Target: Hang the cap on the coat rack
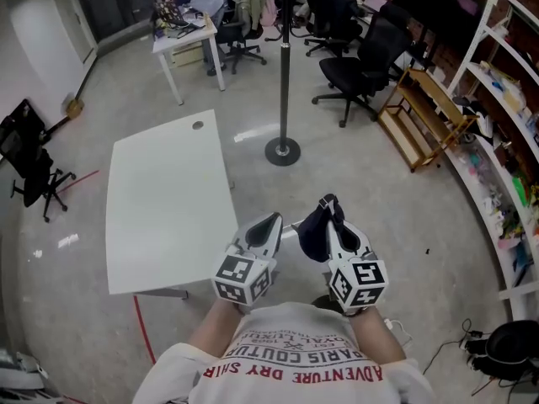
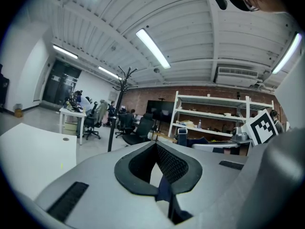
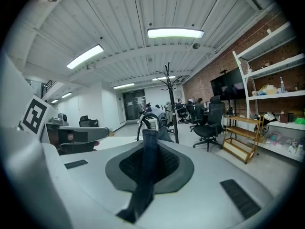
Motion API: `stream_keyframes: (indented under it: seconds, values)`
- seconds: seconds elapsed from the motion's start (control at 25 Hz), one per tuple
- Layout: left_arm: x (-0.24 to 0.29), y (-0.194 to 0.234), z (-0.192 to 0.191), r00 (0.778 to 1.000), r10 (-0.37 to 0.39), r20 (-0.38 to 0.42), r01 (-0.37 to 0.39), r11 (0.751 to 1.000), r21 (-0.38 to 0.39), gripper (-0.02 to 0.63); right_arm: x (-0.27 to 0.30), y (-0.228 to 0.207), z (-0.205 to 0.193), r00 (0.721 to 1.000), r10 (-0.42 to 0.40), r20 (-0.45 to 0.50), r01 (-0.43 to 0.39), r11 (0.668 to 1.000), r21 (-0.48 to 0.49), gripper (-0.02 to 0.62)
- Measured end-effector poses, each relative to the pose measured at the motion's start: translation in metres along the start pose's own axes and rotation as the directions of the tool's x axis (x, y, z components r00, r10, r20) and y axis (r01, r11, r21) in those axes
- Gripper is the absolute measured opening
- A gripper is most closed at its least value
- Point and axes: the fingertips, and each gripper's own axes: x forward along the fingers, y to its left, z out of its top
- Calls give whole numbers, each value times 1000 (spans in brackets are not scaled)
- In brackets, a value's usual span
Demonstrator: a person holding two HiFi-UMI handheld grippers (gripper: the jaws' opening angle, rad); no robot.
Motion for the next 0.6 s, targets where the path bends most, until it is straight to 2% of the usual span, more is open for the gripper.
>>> stream_keyframes:
  seconds: [0.24, 0.4, 0.6]
  values:
    - [23, 4, -9, 999, 31, -12, -32, 999, -28, 5, 16, -21, -4, 999, 25, -25, -25, 1000, 7, 20]
    - [42, 11, -20, 996, 77, -43, -79, 996, -43, 5, 34, -41, -10, 997, 59, -50, -58, 998, 32, 20]
    - [96, 6, -8, 989, 142, -47, -144, 988, -49, 5, 62, -89, 0, 989, 121, -81, -117, 992, 55, 20]
